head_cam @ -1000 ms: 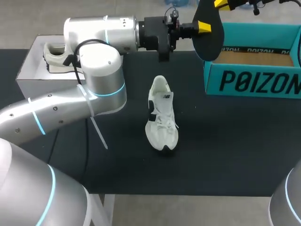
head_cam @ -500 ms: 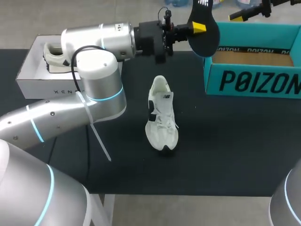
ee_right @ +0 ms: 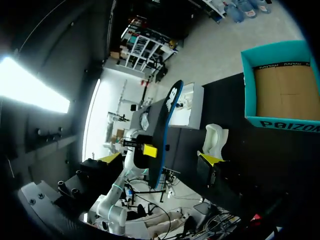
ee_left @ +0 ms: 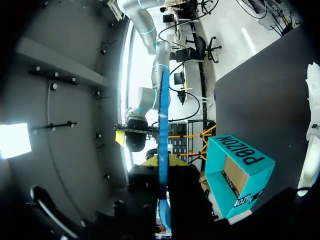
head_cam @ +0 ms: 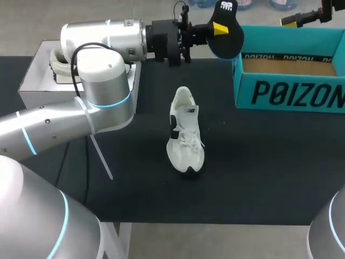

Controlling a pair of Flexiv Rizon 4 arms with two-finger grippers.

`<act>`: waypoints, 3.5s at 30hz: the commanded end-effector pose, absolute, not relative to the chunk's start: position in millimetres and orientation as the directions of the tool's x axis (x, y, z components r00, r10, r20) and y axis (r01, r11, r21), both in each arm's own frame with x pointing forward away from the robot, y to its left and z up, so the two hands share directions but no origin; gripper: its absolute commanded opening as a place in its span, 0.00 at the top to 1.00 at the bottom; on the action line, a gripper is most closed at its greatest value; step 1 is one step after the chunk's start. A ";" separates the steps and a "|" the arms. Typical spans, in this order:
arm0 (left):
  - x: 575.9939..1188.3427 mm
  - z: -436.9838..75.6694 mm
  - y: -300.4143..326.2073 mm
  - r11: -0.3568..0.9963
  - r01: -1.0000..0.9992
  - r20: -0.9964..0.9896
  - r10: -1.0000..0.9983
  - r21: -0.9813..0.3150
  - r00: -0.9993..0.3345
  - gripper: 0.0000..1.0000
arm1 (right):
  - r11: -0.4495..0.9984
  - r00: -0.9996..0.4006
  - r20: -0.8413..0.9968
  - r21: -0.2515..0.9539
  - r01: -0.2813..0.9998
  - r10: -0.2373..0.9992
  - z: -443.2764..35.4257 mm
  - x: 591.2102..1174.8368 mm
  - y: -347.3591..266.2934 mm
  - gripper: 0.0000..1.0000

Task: Take the shoe out of the shoebox, open the shoe tongue, remove and reinsert the insole, then place the shoe into the shoebox

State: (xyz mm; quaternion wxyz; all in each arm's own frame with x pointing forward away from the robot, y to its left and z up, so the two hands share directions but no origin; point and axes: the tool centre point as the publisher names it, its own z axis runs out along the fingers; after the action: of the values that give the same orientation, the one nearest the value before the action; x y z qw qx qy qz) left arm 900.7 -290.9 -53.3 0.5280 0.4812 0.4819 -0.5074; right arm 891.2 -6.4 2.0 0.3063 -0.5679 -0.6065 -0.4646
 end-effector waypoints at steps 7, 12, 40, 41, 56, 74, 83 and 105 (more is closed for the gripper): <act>900.6 -55.4 -283.1 0.005 1.000 -0.997 -0.082 0.008 0.008 1.00 | -0.159 -0.157 0.931 0.219 0.963 0.329 -5.1 880.8 -1.7 0.00; 901.9 -53.9 -281.8 0.011 1.000 -0.997 -0.071 0.005 0.006 1.00 | -0.151 -0.150 0.928 0.212 0.966 0.342 -6.5 881.5 0.8 0.00; 916.2 -31.0 -276.3 -0.168 0.760 -0.736 -0.190 -0.628 -0.650 1.00 | -0.108 -0.171 0.902 0.231 0.967 0.397 -17.3 885.3 6.0 0.00; 916.2 -31.0 -276.3 -0.168 0.760 -0.736 -0.190 -0.628 -0.650 1.00 | -0.108 -0.170 0.902 0.230 0.967 0.398 -17.8 885.0 6.1 0.00; 917.9 -17.9 -279.3 -0.181 0.246 -0.221 -0.145 -0.952 -0.964 1.00 | -0.096 -0.165 0.901 0.220 0.971 0.402 -24.2 884.5 8.2 0.00; 912.6 -11.8 -265.8 -0.150 -0.212 0.226 -0.082 -0.966 -0.971 1.00 | -0.111 -0.150 0.903 0.211 0.971 0.403 -28.0 883.3 10.0 0.00; 914.4 -12.1 -264.2 -0.163 -0.328 0.332 0.004 -0.931 -0.943 1.00 | -0.093 -0.173 0.891 0.232 0.968 0.420 -22.8 888.0 11.4 0.00; 908.4 -17.6 -264.1 0.029 -0.677 0.671 0.177 -0.735 -0.720 1.00 | -0.062 -0.192 0.865 0.247 0.967 0.463 -23.1 889.6 15.4 0.00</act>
State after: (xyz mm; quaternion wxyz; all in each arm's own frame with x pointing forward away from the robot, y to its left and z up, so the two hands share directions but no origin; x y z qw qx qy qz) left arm 900.9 -264.2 -16.3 -0.3051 -0.2123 0.6271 -0.6845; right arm 887.8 13.8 -25.5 0.2793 -0.5701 -0.6235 -0.4562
